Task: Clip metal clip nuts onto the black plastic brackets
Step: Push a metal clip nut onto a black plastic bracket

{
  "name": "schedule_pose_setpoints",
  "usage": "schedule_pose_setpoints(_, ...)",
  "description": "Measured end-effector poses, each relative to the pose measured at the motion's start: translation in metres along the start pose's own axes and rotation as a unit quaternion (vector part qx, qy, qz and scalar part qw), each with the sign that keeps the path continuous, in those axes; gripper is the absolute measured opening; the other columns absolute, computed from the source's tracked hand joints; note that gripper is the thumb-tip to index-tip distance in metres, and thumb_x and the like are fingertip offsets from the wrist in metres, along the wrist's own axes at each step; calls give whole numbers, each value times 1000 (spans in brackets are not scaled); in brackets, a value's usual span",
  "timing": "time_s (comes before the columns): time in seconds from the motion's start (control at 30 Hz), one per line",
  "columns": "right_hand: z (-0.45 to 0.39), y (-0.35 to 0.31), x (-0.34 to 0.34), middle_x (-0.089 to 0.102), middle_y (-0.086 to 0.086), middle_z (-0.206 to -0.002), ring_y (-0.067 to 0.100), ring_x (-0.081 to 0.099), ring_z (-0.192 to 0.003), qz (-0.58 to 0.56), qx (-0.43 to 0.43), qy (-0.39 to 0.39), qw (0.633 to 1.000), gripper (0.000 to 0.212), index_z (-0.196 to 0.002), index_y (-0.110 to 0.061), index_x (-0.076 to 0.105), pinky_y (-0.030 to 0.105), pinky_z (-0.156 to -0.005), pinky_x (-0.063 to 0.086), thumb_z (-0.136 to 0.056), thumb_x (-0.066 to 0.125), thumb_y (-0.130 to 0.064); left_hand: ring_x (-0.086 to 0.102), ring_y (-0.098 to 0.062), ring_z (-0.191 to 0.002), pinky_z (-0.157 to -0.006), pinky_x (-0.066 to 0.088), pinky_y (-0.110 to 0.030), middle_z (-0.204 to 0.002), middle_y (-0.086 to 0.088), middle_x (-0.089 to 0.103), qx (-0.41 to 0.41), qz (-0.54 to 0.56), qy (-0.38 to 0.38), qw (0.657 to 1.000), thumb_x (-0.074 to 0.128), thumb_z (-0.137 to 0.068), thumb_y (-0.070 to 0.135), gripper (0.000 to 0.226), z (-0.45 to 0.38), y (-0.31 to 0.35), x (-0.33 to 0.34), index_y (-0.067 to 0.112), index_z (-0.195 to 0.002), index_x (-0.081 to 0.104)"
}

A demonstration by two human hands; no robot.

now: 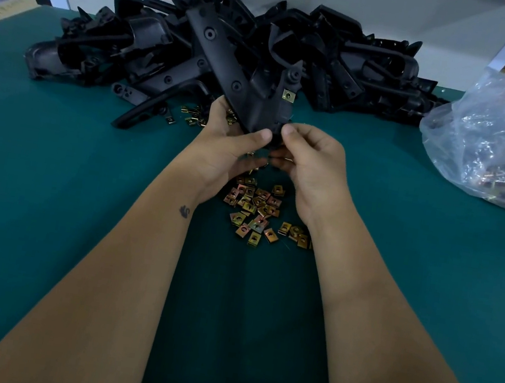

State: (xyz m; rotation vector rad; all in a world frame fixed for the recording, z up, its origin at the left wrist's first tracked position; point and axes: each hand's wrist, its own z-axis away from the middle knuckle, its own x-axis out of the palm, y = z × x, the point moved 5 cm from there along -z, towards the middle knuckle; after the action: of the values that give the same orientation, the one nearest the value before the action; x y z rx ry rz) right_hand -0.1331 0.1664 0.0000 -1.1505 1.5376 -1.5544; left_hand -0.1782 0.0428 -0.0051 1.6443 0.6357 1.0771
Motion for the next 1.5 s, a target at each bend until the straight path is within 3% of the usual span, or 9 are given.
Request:
schedule_pose_setpoints(0.17,1,0,-1,67,8,-86,20,62,-83,50,-26,28,998,14,-80,-15,68,39,-82,55,-92,64,-10,68,-10,-98,-74,55,-27,-115,2,68,15,-73,0,997,60,-96,4,50,2,0,-1,28,-130,32)
schedule_pose_setpoints(0.43,1,0,-1,66,1,-79,13,61,-77,127,-52,52,989,13,-82,-17,68,33,-76,54,-93,62,-13,66,-3,-98,-80,55,-27,-124,1,66,51,-139,5,989,58,-97,2,57,5,4,1,27,-136,24)
schedule_pose_setpoints(0.57,2,1,1,64,5,-78,14,58,-70,47,-19,6,999,17,-80,-14,67,30,-68,51,-94,60,-8,61,-22,-120,-99,50,-43,-134,-7,61,32,-84,-29,996,54,-98,0,55,5,1,0,25,-137,25)
schedule_pose_setpoints(0.67,3,2,4,63,7,-80,12,56,-67,19,-8,-12,1000,18,-79,-13,66,28,-66,49,-94,60,-6,62,-19,-112,-85,54,-29,-129,-4,62,8,-52,-49,997,55,-97,2,59,7,0,-2,25,-141,23)
schedule_pose_setpoints(0.83,5,-1,5,62,2,-76,9,56,-66,90,-36,41,994,18,-78,-16,65,26,-66,51,-93,61,-7,66,-4,-100,-74,53,-22,-127,1,64,20,-99,-15,995,54,-100,4,53,6,-1,-2,29,-135,23)
schedule_pose_setpoints(1.0,7,-12,9,58,-1,-69,5,52,-57,35,-44,-8,998,23,-74,-16,64,22,-60,48,-92,61,-3,67,-4,-84,-58,49,-16,-116,3,64,-4,-21,-45,999,52,-100,2,49,7,3,-5,26,-135,28)
schedule_pose_setpoints(1.23,10,-16,11,59,-12,-63,-1,55,-55,126,-89,32,988,26,-70,-25,63,21,-62,52,-91,64,-10,65,3,-82,-57,48,-15,-118,6,62,-8,-40,-38,998,52,-100,5,51,9,5,-8,25,-138,26)
schedule_pose_setpoints(1.37,12,-10,17,61,-5,-67,-1,57,-54,119,-69,-26,990,21,-74,-18,63,20,-60,51,-93,63,-7,62,3,-81,-55,47,-13,-114,9,63,-33,-51,-67,996,58,-94,8,58,13,8,-16,29,-139,29)
schedule_pose_setpoints(1.5,14,-4,21,59,-5,-68,-2,55,-54,83,-54,5,995,20,-76,-17,64,20,-61,50,-93,63,-7,60,-1,-93,-56,48,-13,-121,7,62,-32,-68,-45,996,54,-98,6,57,14,7,-19,29,-143,26)
